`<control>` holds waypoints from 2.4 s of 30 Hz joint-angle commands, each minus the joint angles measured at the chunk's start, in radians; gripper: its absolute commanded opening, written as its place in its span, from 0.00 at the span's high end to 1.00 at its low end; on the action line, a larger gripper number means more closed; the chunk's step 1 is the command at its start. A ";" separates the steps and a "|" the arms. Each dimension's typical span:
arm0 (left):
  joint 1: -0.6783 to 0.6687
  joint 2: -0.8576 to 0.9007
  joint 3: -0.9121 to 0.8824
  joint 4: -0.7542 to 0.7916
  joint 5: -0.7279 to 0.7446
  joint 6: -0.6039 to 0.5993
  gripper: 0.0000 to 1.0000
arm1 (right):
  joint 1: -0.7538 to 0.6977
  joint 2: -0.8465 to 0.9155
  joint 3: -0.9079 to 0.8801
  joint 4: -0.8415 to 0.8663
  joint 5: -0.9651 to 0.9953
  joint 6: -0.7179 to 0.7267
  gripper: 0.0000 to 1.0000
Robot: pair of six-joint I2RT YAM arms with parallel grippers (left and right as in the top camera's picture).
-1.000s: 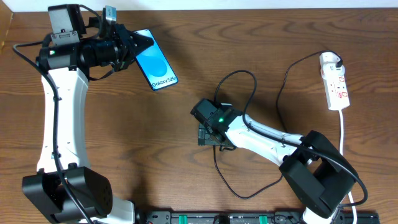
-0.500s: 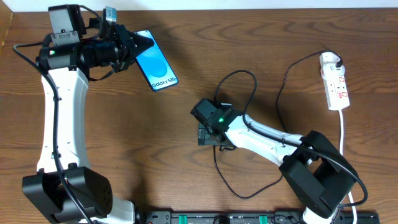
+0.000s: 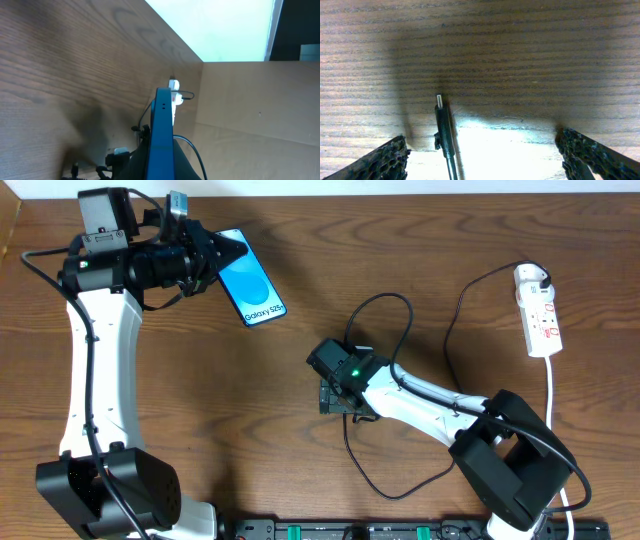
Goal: Plug charger to phone and switch on socket
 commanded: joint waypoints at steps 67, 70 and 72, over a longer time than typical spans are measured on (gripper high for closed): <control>0.002 -0.011 0.010 0.080 0.142 0.025 0.93 | -0.207 0.050 0.006 0.199 -0.520 -0.122 0.99; 0.002 -0.011 0.010 0.111 0.179 0.025 0.93 | -0.253 0.050 0.006 0.298 -0.689 -0.166 0.99; 0.003 -0.011 0.010 0.119 0.182 0.025 0.93 | -0.276 0.050 0.006 0.364 -0.800 -0.192 0.99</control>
